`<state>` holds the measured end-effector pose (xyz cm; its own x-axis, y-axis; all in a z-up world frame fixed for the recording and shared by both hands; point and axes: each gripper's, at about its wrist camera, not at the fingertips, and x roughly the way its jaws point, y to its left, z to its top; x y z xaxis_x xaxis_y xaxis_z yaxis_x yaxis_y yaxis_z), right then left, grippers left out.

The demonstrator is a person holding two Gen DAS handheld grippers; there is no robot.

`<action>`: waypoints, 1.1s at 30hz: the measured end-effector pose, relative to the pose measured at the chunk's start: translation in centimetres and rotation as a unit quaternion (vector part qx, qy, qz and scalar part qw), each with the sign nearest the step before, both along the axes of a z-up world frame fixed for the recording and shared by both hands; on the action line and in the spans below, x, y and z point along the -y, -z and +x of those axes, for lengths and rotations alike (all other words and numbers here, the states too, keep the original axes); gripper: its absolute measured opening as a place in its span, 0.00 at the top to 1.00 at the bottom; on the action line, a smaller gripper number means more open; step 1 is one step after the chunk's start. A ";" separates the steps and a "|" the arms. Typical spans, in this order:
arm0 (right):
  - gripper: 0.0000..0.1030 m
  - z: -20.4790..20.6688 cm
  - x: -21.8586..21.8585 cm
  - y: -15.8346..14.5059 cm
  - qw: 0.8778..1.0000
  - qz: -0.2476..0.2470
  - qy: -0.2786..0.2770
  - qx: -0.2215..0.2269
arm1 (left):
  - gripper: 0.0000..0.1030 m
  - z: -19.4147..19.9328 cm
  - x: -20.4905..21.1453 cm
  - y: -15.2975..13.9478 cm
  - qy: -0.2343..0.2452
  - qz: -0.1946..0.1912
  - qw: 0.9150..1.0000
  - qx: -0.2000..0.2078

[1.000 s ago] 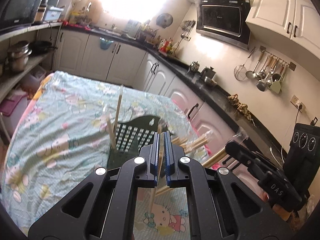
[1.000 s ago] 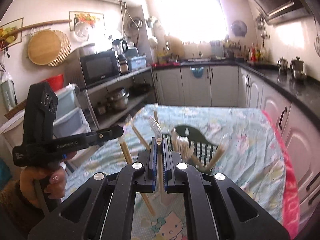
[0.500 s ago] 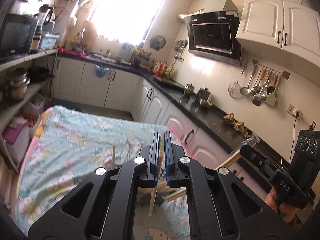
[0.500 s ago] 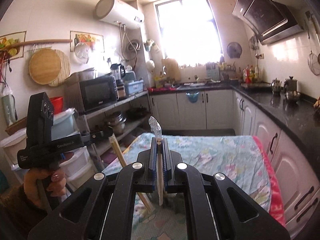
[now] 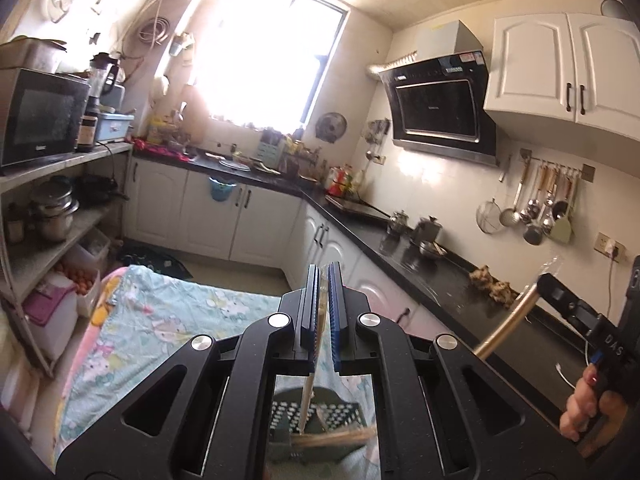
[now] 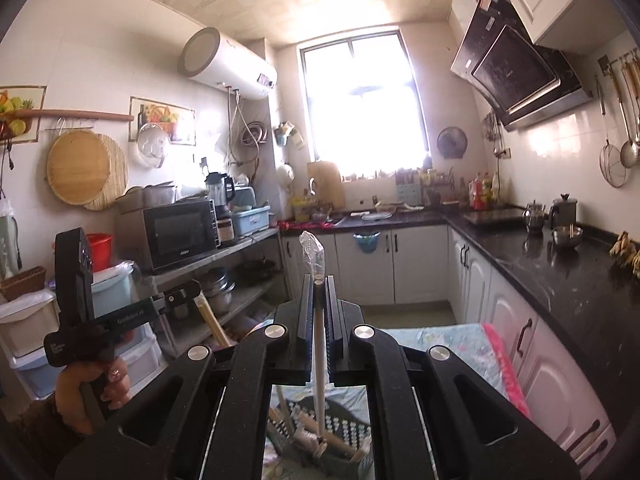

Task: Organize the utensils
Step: 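Lower both held chopsticks into the green basket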

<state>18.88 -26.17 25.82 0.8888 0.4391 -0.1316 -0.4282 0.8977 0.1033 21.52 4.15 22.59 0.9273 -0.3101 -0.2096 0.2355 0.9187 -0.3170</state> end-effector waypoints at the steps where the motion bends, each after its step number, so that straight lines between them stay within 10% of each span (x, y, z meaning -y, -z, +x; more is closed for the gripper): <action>1: 0.95 0.4 0.0 0.0 1.000 -0.001 0.002 -0.001 | 0.98 0.3 0.0 0.0 -0.004 -0.001 1.000 0.000; 33: 0.95 8.2 -4.2 12.6 0.992 -0.077 0.036 -0.089 | 0.97 4.2 1.1 8.8 -0.021 0.027 0.998 -0.044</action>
